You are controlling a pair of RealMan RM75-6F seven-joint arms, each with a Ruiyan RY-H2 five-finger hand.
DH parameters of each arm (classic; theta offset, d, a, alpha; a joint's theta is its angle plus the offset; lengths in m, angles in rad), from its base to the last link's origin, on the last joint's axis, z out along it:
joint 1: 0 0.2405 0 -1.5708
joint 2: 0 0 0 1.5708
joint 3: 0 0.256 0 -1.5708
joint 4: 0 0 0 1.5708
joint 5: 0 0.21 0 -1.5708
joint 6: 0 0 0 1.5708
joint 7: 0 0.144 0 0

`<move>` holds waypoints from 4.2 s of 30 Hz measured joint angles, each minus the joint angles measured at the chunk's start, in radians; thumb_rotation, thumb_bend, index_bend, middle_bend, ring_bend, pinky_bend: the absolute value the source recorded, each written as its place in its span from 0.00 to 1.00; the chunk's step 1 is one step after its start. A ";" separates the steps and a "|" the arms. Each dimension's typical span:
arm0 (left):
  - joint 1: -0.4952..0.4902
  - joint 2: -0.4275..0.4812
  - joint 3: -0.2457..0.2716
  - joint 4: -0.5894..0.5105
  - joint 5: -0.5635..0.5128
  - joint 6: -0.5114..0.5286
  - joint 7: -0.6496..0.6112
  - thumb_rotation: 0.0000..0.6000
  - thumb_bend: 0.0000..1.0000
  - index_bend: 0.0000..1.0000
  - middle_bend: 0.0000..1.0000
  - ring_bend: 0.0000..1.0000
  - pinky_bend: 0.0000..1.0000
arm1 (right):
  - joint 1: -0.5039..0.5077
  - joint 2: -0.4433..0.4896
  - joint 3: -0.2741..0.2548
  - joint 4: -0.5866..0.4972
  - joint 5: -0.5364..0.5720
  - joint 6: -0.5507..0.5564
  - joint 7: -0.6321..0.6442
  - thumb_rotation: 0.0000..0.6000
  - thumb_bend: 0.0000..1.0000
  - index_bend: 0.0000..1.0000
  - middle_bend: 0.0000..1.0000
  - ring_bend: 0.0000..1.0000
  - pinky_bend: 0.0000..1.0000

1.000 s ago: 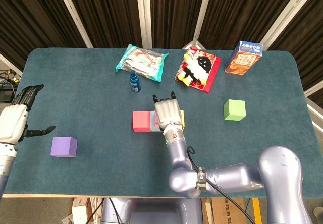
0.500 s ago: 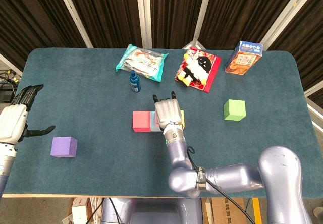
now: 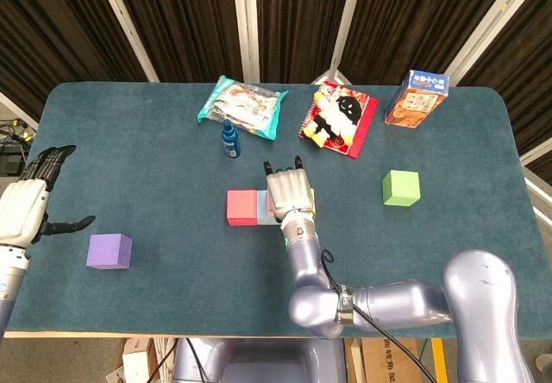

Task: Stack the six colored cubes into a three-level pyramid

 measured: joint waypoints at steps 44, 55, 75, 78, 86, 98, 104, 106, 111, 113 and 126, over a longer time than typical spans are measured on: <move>-0.003 -0.008 0.006 0.004 0.001 -0.005 0.011 1.00 0.14 0.00 0.05 0.04 0.10 | 0.000 0.003 -0.006 0.017 0.006 -0.008 -0.028 1.00 0.32 0.00 0.41 0.30 0.00; -0.003 -0.009 0.006 0.006 0.000 -0.005 0.013 1.00 0.14 0.00 0.05 0.04 0.10 | -0.002 0.010 -0.003 0.008 0.010 -0.003 -0.033 1.00 0.32 0.00 0.41 0.30 0.00; -0.002 -0.008 0.007 0.005 0.005 -0.003 0.009 1.00 0.14 0.00 0.05 0.04 0.10 | -0.008 0.009 -0.011 -0.006 0.010 0.007 -0.037 1.00 0.32 0.00 0.41 0.30 0.00; -0.002 -0.009 0.007 0.005 0.004 -0.003 0.010 1.00 0.14 0.00 0.05 0.04 0.10 | -0.009 0.009 -0.013 -0.005 0.010 0.004 -0.038 1.00 0.32 0.00 0.41 0.30 0.00; -0.002 -0.009 0.007 0.005 0.003 -0.003 0.011 1.00 0.14 0.00 0.05 0.04 0.09 | -0.011 0.003 -0.019 -0.002 0.012 -0.002 -0.037 1.00 0.32 0.00 0.41 0.30 0.00; -0.002 -0.008 0.006 0.006 0.002 -0.003 0.010 1.00 0.14 0.00 0.05 0.04 0.09 | -0.014 0.002 -0.018 -0.009 0.003 -0.004 -0.031 1.00 0.32 0.00 0.33 0.28 0.00; -0.001 -0.006 0.006 0.003 0.007 -0.001 0.009 1.00 0.14 0.00 0.05 0.04 0.09 | -0.019 0.005 -0.020 -0.015 -0.004 -0.009 -0.024 1.00 0.32 0.00 0.23 0.25 0.00; 0.000 -0.006 0.006 0.003 0.007 0.000 0.008 1.00 0.14 0.00 0.05 0.04 0.09 | -0.020 0.006 -0.020 -0.016 -0.004 -0.010 -0.022 1.00 0.32 0.00 0.20 0.24 0.00; 0.000 -0.005 0.006 0.002 0.008 0.001 0.007 1.00 0.14 0.00 0.05 0.04 0.09 | -0.023 0.009 -0.021 -0.020 -0.004 -0.011 -0.018 1.00 0.32 0.00 0.15 0.20 0.00; 0.000 -0.004 0.006 0.002 0.008 0.001 0.006 1.00 0.14 0.00 0.05 0.04 0.09 | -0.024 0.010 -0.021 -0.023 -0.004 -0.011 -0.017 1.00 0.32 0.00 0.13 0.18 0.00; 0.001 -0.003 0.005 0.006 0.007 0.001 0.003 1.00 0.14 0.00 0.05 0.04 0.09 | -0.031 0.034 -0.027 -0.109 -0.018 0.011 -0.011 1.00 0.32 0.00 0.00 0.04 0.00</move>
